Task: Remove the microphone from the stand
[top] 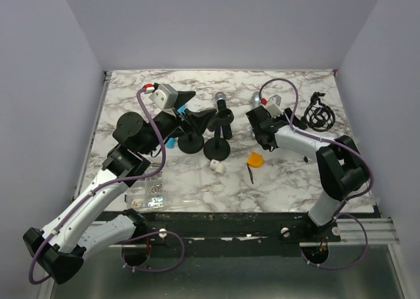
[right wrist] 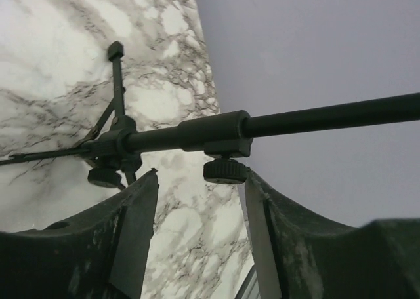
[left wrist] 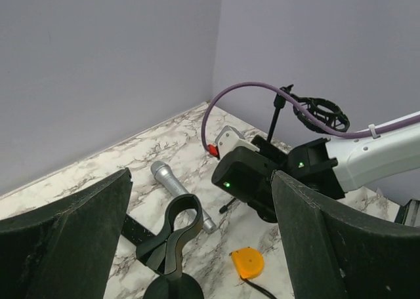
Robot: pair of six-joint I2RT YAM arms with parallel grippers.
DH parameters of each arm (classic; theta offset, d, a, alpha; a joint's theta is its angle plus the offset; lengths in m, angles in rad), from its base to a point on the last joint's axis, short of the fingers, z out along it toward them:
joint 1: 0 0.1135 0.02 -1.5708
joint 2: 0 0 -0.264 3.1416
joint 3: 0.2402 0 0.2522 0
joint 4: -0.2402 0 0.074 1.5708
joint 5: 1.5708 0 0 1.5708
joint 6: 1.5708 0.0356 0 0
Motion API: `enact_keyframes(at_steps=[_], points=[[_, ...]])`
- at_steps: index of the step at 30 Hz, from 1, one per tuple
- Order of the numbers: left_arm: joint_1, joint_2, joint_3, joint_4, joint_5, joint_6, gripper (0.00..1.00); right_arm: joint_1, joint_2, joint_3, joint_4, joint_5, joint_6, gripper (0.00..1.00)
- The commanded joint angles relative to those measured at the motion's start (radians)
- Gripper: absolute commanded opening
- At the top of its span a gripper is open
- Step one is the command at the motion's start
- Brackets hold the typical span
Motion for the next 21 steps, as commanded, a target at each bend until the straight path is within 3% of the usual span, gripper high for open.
enact_keyframes(at_steps=[1,4,6,10,13,21], points=[[-0.004,-0.029,0.001,0.023,0.004,0.006,0.86,0.010,-0.088,-0.024,0.055,-0.187,0.009,0.65],[-0.004,-0.026,0.004,0.019,0.013,0.006,0.86,0.009,-0.131,-0.030,0.112,-0.222,0.075,0.80],[-0.004,-0.023,0.002,0.021,0.015,0.005,0.86,0.011,-0.141,-0.031,0.141,-0.228,0.109,0.82],[-0.004,-0.004,-0.002,0.019,0.000,0.011,0.86,0.015,-0.156,-0.068,0.182,-0.195,0.163,0.78],[-0.003,0.013,0.005,0.011,0.000,0.012,0.86,0.015,-0.185,-0.131,0.281,-0.133,0.158,0.64],[-0.004,0.044,0.006,0.010,0.010,0.006,0.86,0.015,-0.170,-0.167,0.319,0.035,0.232,0.67]])
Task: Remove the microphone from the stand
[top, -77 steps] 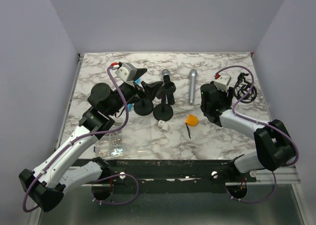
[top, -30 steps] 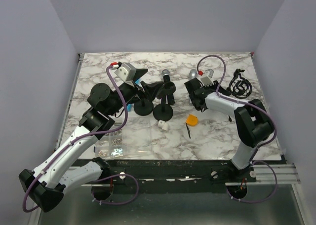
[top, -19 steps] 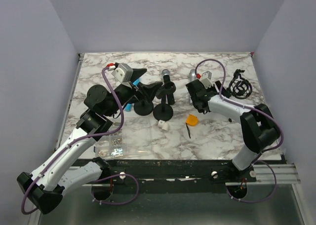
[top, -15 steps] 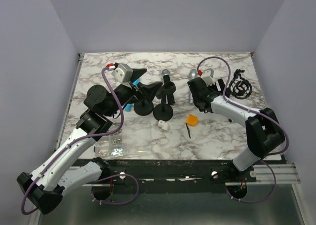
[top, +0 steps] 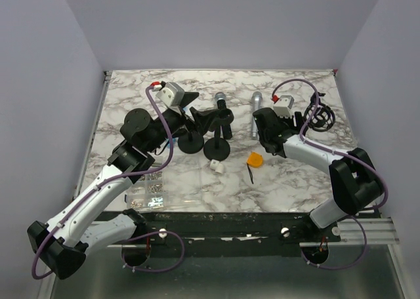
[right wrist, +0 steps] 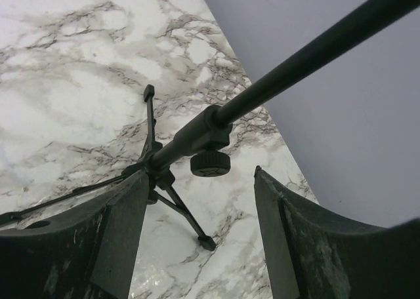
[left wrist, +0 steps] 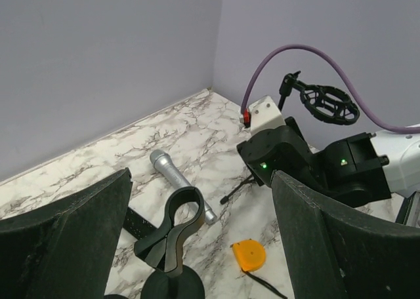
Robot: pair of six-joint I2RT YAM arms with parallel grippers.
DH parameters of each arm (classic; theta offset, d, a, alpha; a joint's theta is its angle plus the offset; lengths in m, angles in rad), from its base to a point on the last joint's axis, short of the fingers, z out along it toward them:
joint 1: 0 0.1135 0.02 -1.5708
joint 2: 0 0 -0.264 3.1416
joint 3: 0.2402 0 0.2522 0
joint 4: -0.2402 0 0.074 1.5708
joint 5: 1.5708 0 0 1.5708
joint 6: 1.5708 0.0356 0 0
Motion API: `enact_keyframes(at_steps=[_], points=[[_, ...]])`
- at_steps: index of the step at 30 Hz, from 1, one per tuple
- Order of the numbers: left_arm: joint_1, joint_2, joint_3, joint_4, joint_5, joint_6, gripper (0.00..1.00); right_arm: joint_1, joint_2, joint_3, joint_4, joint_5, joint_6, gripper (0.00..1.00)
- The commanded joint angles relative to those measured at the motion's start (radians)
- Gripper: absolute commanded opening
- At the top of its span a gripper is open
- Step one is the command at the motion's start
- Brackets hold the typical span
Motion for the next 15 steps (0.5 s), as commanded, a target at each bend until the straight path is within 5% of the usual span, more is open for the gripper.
enact_keyframes(at_steps=[1,4,15], points=[[-0.003,0.008,0.006,0.009,0.012,0.004,0.86,0.005,-0.002,-0.019,0.060,0.110,0.075,0.64],[-0.004,0.009,0.006,0.011,0.013,0.002,0.86,0.005,-0.023,-0.044,0.152,0.085,0.042,0.56],[-0.003,0.001,0.007,0.011,0.012,0.004,0.86,-0.018,0.003,-0.060,0.297,0.056,-0.102,0.52]])
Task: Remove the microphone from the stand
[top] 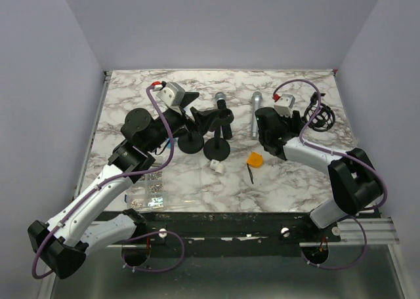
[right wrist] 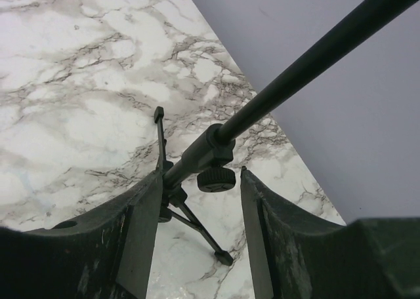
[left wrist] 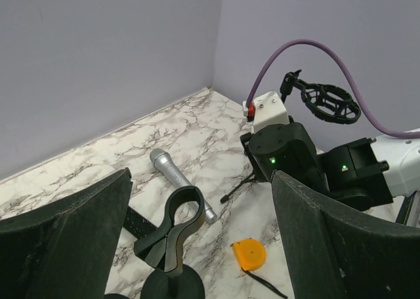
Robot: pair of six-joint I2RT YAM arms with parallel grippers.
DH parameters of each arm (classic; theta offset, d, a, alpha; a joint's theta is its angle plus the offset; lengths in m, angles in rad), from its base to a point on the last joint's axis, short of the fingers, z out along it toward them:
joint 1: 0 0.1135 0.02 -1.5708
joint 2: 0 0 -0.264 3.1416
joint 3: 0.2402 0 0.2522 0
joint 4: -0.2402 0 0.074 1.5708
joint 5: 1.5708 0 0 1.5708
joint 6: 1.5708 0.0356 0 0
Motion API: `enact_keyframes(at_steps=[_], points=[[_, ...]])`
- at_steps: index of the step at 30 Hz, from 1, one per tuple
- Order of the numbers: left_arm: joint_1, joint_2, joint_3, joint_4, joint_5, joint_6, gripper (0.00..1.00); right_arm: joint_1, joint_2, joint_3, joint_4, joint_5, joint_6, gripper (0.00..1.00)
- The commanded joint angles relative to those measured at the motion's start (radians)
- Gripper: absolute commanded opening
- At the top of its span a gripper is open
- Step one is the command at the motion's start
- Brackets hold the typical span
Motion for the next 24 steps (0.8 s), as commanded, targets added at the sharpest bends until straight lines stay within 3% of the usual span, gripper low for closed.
enact_keyframes(at_steps=[1,15,22,24], points=[[-0.004,-0.008,0.006,0.011,0.012,0.004,0.86,-0.016,0.002,-0.016,0.086,0.012,-0.057,0.50],[-0.004,-0.005,0.006,0.012,0.018,0.000,0.86,-0.036,-0.028,-0.024,0.083,-0.018,-0.123,0.41],[-0.003,-0.005,0.006,0.012,0.020,-0.002,0.86,-0.035,-0.029,-0.012,0.016,-0.056,-0.125,0.27],[-0.004,-0.005,0.006,0.012,0.020,-0.002,0.86,-0.035,-0.019,0.002,-0.022,-0.074,-0.151,0.18]])
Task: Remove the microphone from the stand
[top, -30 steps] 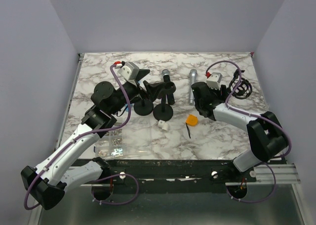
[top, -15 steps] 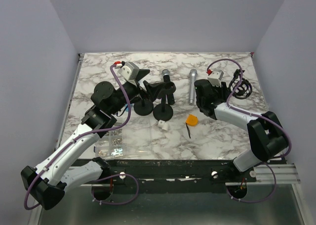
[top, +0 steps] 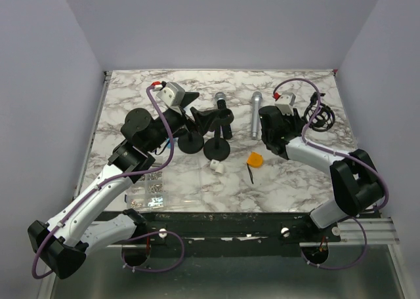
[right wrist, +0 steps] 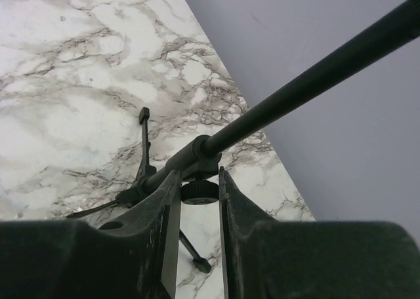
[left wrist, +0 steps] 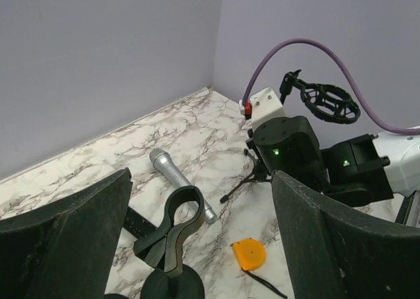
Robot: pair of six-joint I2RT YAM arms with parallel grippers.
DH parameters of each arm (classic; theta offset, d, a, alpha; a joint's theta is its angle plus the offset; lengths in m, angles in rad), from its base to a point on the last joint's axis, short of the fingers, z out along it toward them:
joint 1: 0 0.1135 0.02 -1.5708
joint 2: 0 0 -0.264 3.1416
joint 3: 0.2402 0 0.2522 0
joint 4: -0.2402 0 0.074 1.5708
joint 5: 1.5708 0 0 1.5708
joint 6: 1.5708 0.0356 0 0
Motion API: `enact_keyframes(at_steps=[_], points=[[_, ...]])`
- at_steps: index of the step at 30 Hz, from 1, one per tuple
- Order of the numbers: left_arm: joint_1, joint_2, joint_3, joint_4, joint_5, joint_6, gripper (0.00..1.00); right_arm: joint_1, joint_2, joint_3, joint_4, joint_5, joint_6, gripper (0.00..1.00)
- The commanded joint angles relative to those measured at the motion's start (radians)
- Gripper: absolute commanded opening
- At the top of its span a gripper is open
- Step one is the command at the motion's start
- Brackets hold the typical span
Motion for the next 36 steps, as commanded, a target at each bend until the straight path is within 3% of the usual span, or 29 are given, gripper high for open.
enact_keyframes(at_steps=[1,8,11,19,21,26,29,36], points=[[-0.003,-0.005,0.006,0.012,0.020,-0.002,0.86,-0.006,0.004,0.024,-0.105,-0.056,-0.031,0.14],[-0.003,-0.002,0.006,0.014,0.023,-0.007,0.86,-0.005,0.202,0.202,-0.617,-0.136,0.024,0.12],[-0.004,0.002,0.004,0.018,0.028,-0.011,0.86,-0.005,0.262,0.240,-0.715,-0.141,0.030,0.17],[-0.003,-0.001,0.003,0.017,0.027,-0.011,0.86,-0.004,0.172,0.225,-0.597,-0.188,-0.119,0.29],[-0.003,-0.001,0.003,0.017,0.027,-0.010,0.86,-0.004,0.156,0.233,-0.576,-0.208,-0.126,0.39],[-0.004,-0.001,0.005,0.015,0.023,-0.007,0.86,0.002,0.083,0.248,-0.557,-0.262,-0.037,0.59],[-0.003,0.004,0.002,0.017,0.021,-0.007,0.86,0.012,0.016,0.244,-0.542,-0.303,0.019,0.66],[-0.004,0.023,0.005,0.014,0.022,-0.008,0.86,0.016,-0.138,0.257,-0.543,-0.577,0.074,0.78]])
